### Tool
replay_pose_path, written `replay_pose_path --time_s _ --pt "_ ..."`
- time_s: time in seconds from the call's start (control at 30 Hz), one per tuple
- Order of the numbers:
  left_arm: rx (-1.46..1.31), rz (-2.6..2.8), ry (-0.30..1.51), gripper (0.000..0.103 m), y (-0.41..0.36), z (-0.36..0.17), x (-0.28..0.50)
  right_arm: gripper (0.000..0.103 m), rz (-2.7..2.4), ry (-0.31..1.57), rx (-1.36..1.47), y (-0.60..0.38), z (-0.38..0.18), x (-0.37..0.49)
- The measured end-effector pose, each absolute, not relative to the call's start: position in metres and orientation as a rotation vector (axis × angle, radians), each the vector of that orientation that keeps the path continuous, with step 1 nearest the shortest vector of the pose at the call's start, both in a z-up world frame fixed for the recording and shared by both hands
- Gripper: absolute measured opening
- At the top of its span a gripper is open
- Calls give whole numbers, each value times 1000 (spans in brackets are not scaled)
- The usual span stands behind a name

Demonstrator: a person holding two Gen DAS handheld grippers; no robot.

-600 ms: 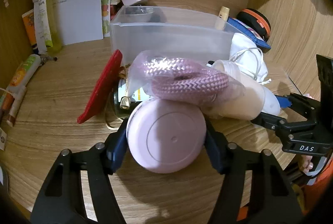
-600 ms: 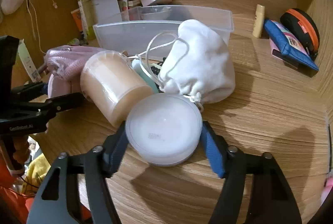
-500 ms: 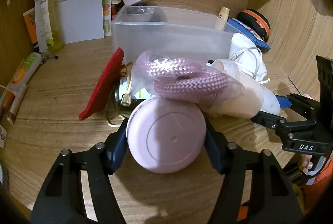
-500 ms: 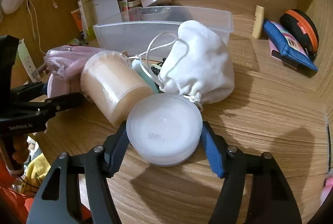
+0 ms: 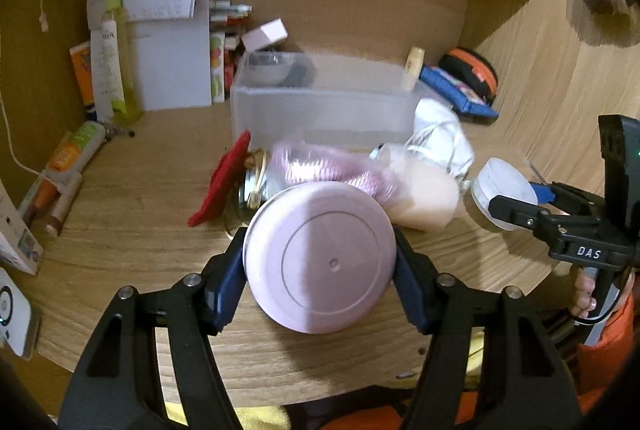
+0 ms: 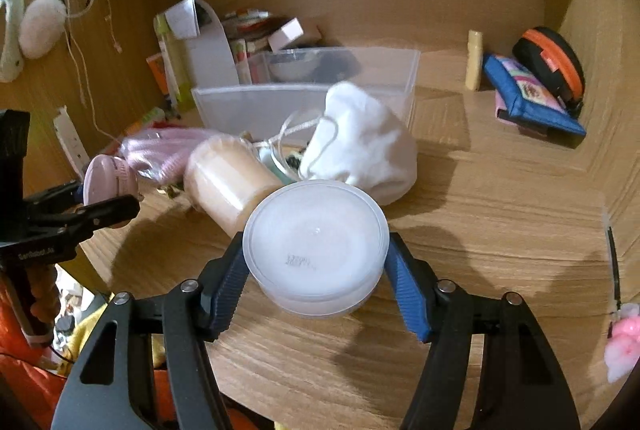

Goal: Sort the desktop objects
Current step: 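Carry the pink lid with the left tool while the right carries the white container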

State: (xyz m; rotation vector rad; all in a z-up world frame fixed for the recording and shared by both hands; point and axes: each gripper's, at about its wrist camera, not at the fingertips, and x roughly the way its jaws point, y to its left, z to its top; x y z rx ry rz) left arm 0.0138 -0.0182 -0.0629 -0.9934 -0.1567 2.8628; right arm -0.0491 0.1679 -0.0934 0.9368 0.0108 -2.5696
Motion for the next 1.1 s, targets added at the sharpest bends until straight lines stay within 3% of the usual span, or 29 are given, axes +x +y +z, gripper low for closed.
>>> replay_pose_path --time_s 0.57,1.1 --pt "-822 2865 -161 65 -36 2 -26 63 -2648 56 744 168 -27 -72" --pt "-947 2824 -158 65 -61 6 -131 63 -2615 54 805 163 -19 -163"
